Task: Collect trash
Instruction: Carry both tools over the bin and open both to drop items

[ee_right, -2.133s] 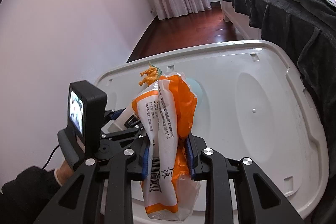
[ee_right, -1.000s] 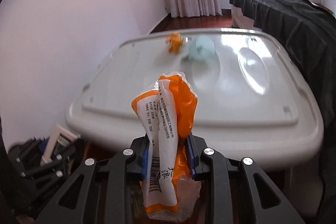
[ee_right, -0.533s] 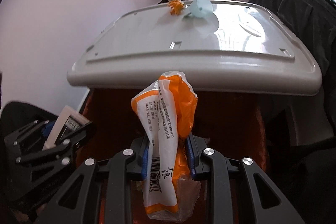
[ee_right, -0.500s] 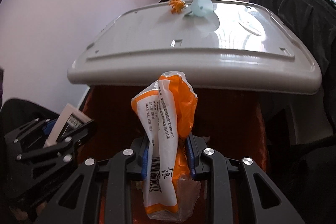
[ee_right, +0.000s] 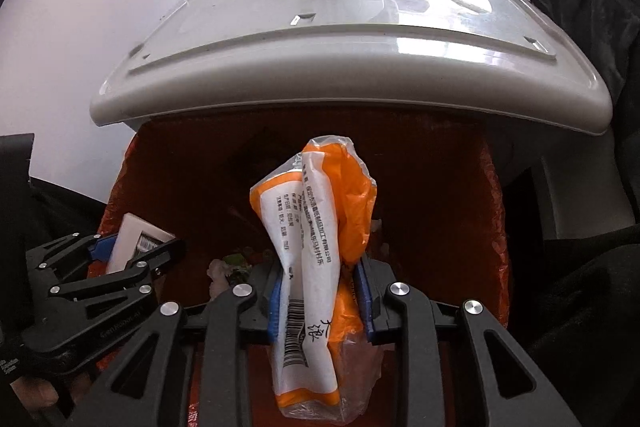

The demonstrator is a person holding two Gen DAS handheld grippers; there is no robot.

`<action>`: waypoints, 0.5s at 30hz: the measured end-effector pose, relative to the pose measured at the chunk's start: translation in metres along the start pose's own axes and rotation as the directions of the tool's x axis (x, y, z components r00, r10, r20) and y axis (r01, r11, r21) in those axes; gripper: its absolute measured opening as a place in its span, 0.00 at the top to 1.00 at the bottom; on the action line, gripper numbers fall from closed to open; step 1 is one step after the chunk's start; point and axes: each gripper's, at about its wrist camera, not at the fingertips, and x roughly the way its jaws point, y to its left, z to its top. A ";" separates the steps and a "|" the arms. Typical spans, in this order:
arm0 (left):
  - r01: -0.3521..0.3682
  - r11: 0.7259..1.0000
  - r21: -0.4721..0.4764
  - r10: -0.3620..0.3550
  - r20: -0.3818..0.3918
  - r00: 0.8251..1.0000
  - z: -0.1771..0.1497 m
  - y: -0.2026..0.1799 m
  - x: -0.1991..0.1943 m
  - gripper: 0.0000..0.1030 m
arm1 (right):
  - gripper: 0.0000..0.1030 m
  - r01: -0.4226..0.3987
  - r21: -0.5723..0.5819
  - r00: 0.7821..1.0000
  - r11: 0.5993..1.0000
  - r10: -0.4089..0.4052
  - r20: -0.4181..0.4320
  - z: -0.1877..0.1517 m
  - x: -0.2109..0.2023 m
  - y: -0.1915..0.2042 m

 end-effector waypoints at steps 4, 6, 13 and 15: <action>-0.033 0.999 0.031 0.033 -0.003 0.999 0.001 -0.007 -0.001 0.25 | 0.44 0.026 0.024 1.000 0.999 -0.027 0.017 0.000 -0.004 -0.005; -0.038 0.998 0.044 0.037 0.020 0.999 0.001 -0.010 -0.006 0.22 | 0.44 0.030 0.047 0.999 0.998 -0.032 0.036 0.000 -0.009 -0.010; -0.053 0.997 0.059 0.049 0.056 0.997 -0.003 -0.014 -0.011 0.22 | 0.44 0.034 0.106 0.997 0.994 -0.042 0.068 0.001 -0.017 -0.022; -0.056 0.997 0.054 0.053 0.054 0.997 -0.001 -0.012 -0.012 0.22 | 0.44 0.032 0.113 0.997 0.993 -0.040 0.067 0.002 -0.017 -0.022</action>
